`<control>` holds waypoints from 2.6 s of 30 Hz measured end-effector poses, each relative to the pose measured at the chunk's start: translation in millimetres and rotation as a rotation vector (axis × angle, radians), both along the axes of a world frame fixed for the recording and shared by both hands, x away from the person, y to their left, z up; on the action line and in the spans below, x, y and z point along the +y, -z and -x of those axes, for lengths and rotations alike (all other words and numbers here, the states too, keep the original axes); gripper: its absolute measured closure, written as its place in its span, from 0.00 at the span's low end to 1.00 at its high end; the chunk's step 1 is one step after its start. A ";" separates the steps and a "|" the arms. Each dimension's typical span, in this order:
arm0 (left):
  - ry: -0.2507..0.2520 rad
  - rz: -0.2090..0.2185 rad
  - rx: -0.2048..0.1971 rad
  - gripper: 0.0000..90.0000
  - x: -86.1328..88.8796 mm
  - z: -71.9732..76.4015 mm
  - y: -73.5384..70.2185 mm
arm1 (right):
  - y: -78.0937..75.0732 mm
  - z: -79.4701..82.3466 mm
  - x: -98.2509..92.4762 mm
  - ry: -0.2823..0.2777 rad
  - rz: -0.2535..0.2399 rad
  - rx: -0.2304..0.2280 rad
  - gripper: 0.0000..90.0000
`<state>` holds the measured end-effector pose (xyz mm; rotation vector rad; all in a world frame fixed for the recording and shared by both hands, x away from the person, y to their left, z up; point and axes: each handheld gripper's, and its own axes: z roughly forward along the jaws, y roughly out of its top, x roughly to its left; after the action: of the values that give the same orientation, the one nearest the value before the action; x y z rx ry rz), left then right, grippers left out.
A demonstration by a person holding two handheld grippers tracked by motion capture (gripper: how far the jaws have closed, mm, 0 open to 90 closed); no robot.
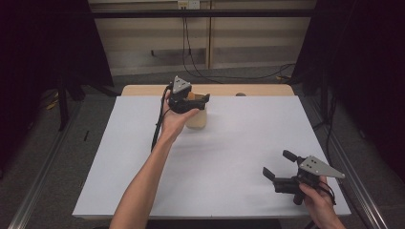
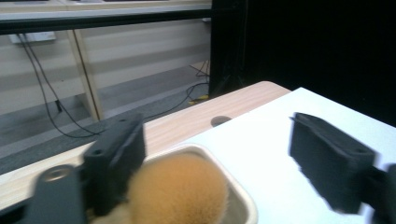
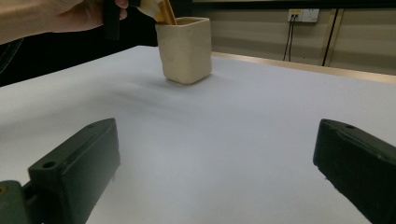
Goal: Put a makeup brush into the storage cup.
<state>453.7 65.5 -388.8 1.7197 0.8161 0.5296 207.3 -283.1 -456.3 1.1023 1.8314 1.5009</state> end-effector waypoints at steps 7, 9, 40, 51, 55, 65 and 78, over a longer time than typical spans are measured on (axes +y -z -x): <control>-0.003 0.029 -0.001 0.04 11.5 2.1 -3.6 | 1.2 -1.2 -1.5 0.005 0.003 -0.001 0.00; -0.006 0.023 0.002 0.03 15.4 3.5 -3.8 | 2.2 -1.9 -1.9 0.007 -0.001 0.005 0.00; -0.019 0.070 -0.050 0.02 86.4 73.4 -13.4 | 0.2 3.0 -6.8 0.060 0.002 -0.002 0.00; -0.016 0.072 -0.053 0.02 109.2 104.9 -0.1 | 0.4 2.4 -6.2 0.051 0.006 -0.002 0.00; -0.004 0.077 -0.052 0.03 114.7 113.5 3.0 | 0.3 2.9 -6.6 0.053 0.004 -0.002 0.00; -0.005 0.053 -0.044 0.03 129.9 139.6 18.3 | 0.3 3.5 -6.1 0.054 0.001 -0.002 0.00; -0.028 0.025 -0.007 0.04 159.0 181.2 39.3 | 0.0 6.5 -5.7 0.058 0.004 -0.006 0.00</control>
<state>272.5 224.5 -428.1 1.6851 0.8396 0.5416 200.7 -288.8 -456.3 1.1378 1.7819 1.4647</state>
